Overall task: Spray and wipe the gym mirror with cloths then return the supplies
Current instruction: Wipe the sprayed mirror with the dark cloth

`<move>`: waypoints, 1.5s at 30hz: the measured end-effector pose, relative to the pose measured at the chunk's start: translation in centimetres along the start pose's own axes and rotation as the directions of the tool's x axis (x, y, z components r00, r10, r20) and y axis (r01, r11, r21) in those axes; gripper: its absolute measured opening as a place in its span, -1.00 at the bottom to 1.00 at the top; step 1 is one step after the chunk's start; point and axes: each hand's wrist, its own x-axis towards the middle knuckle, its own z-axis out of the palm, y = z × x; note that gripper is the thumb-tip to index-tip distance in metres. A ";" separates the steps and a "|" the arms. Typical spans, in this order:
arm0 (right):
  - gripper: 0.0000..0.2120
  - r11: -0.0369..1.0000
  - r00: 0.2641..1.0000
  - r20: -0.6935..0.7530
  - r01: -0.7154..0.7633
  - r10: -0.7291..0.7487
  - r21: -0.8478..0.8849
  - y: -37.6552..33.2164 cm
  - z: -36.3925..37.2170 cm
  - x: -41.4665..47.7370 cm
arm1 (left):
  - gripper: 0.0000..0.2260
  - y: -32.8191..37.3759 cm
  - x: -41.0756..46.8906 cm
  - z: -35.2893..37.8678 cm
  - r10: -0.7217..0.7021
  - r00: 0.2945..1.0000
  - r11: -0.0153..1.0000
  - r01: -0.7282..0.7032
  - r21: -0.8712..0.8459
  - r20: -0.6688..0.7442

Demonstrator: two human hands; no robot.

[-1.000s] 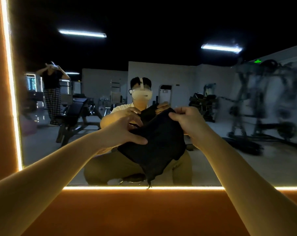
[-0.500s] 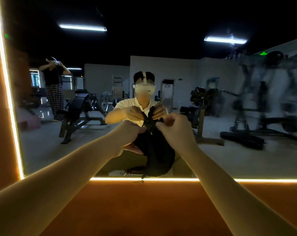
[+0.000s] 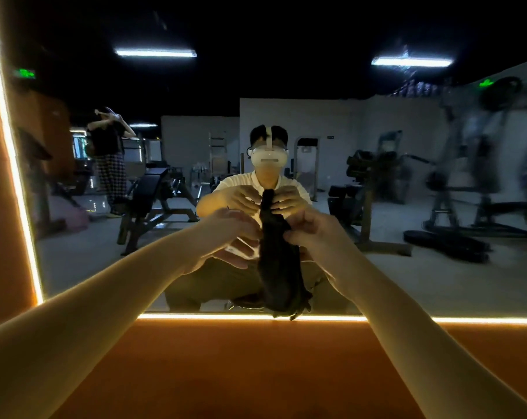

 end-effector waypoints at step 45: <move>-0.86 0.982 0.990 0.136 -0.011 0.038 -0.191 -3.1 -11.7 8.9 | -0.73 7.8 10.8 4.8 0.307 0.935 0.932 -0.333 -0.143 -0.176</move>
